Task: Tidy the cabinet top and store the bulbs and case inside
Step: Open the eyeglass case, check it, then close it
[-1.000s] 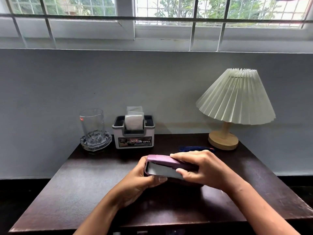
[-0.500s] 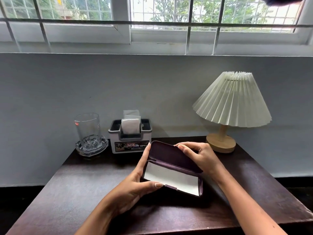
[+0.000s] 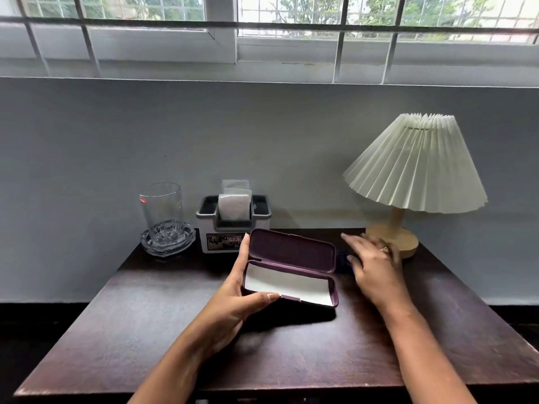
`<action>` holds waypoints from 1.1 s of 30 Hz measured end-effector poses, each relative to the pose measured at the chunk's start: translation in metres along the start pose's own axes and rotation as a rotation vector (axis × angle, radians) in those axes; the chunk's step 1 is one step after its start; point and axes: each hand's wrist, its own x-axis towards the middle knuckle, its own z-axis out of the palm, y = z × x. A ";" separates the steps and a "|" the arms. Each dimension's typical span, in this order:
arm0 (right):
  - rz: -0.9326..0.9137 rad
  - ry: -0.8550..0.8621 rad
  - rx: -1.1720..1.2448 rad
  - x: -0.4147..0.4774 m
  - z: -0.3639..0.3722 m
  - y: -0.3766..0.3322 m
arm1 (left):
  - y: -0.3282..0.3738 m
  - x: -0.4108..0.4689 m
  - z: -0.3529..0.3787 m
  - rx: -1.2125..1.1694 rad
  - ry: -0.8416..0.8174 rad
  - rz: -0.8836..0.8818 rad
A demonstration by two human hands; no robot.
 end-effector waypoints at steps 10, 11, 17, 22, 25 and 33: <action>0.005 0.171 0.179 0.005 0.007 0.004 | 0.003 0.002 -0.004 -0.074 -0.002 -0.033; 0.013 0.248 0.217 0.005 0.006 0.002 | 0.003 0.002 -0.004 -0.079 -0.007 -0.032; -0.101 0.581 0.267 -0.002 -0.003 -0.018 | 0.002 0.002 -0.003 -0.057 -0.005 -0.031; -0.484 0.513 0.294 -0.019 -0.010 -0.047 | -0.001 0.004 -0.002 -0.031 -0.008 -0.040; -0.673 0.407 0.252 -0.024 -0.005 -0.057 | -0.003 0.005 -0.003 -0.028 0.011 -0.043; -0.784 0.264 0.203 -0.023 0.004 -0.060 | -0.005 0.009 -0.005 -0.046 0.029 -0.050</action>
